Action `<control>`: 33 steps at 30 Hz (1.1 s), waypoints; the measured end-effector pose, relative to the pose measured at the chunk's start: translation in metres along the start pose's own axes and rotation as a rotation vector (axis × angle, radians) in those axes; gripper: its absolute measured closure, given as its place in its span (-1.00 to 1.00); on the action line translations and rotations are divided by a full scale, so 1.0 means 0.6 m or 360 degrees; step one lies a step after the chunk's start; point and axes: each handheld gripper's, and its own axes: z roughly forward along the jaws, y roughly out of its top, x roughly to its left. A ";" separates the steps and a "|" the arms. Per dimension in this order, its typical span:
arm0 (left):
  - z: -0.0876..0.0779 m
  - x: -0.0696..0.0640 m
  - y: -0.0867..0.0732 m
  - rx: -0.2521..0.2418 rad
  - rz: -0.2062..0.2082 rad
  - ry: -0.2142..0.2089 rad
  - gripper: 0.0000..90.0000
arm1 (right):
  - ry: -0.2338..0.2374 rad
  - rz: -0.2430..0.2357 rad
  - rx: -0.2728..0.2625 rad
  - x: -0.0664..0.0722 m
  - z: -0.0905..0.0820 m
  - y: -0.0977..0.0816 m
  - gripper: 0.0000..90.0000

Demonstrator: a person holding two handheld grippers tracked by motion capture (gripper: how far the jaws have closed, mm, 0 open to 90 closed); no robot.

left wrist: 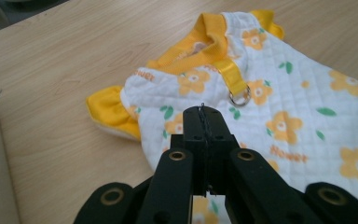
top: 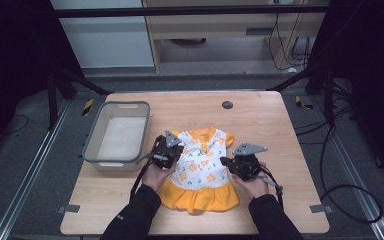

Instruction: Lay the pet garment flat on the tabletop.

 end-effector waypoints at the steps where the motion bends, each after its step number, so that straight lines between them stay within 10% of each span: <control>1: 0.015 0.003 0.005 0.0010 -0.0022 0.0007 0.99 | 0.0022 -0.0002 0.0014 0.006 -0.001 -0.010 1.00; 13: 0.126 0.035 -0.003 0.0175 -0.0139 0.0166 0.99 | 0.0089 -0.0064 0.0189 0.034 0.014 -0.071 1.00; 27: 0.143 0.036 -0.013 0.0174 -0.0095 0.0195 0.99 | 0.0067 -0.0100 0.0265 0.045 0.010 -0.086 1.00; 33: 0.117 0.037 -0.005 0.0103 -0.0174 0.0125 0.79 | 0.0078 -0.0082 0.0226 0.044 0.007 -0.084 1.00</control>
